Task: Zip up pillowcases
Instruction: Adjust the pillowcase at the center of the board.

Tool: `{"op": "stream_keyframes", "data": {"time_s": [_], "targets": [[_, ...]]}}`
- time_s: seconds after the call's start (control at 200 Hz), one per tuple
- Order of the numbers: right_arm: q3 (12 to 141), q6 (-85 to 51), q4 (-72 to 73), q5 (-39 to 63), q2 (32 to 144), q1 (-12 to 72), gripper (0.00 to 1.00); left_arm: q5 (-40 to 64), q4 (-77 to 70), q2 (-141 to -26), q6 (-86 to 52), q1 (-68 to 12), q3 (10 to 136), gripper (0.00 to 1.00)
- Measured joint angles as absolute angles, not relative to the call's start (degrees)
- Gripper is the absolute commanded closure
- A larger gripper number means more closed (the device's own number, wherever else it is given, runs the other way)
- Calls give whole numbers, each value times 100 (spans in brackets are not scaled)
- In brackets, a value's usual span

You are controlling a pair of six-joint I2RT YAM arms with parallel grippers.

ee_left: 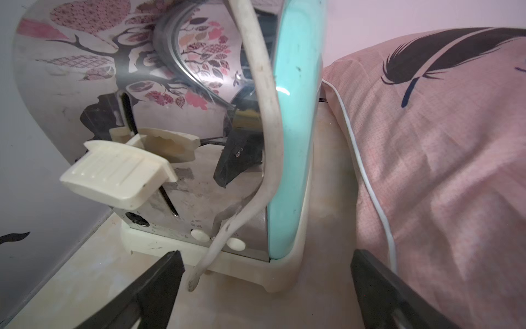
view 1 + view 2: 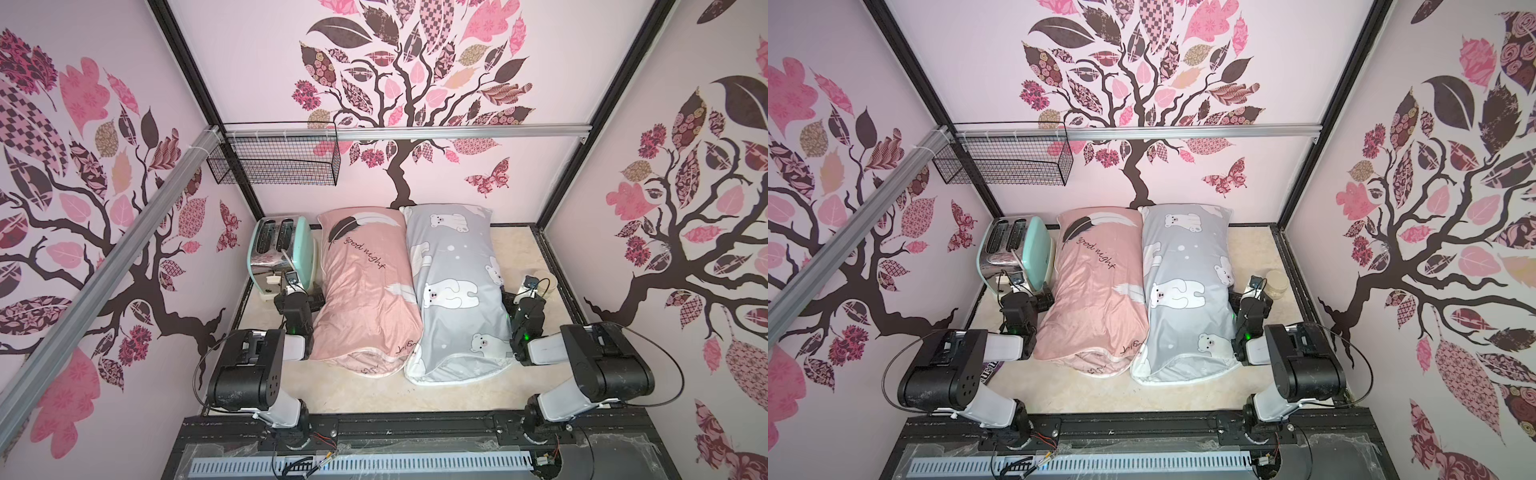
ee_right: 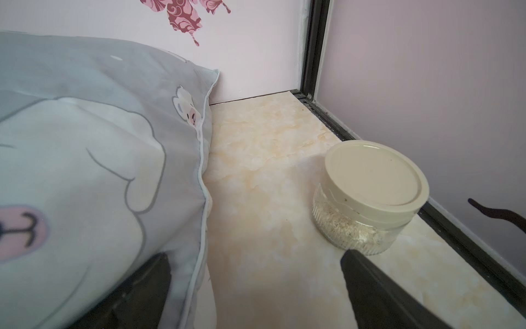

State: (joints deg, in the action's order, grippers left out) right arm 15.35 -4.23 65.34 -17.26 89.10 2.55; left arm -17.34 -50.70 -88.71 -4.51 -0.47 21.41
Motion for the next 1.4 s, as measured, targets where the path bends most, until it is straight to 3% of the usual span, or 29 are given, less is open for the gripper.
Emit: {"op": "stream_keyframes", "data": {"time_s": [0.86,1.015,1.2,1.316,1.401], "targets": [[1538,-434,6490,-1778,8868,257,1,-1758,-5081,-8847,-449,-49,2139,3],[1931,-642,4762,-1824,7634,257,0,-2456,-3599,-7537,-362,-539,2401,2],[3122,-1339,2182,-1258,6219,438,0,-3299,-906,-5900,-993,-1588,4244,2],[3988,-1544,576,-823,5959,1332,1,-3052,276,-5249,-1798,-2388,4436,11],[4604,-1621,-272,-408,6108,2451,10,-2412,681,-5238,-2410,-2803,4080,19]]}}
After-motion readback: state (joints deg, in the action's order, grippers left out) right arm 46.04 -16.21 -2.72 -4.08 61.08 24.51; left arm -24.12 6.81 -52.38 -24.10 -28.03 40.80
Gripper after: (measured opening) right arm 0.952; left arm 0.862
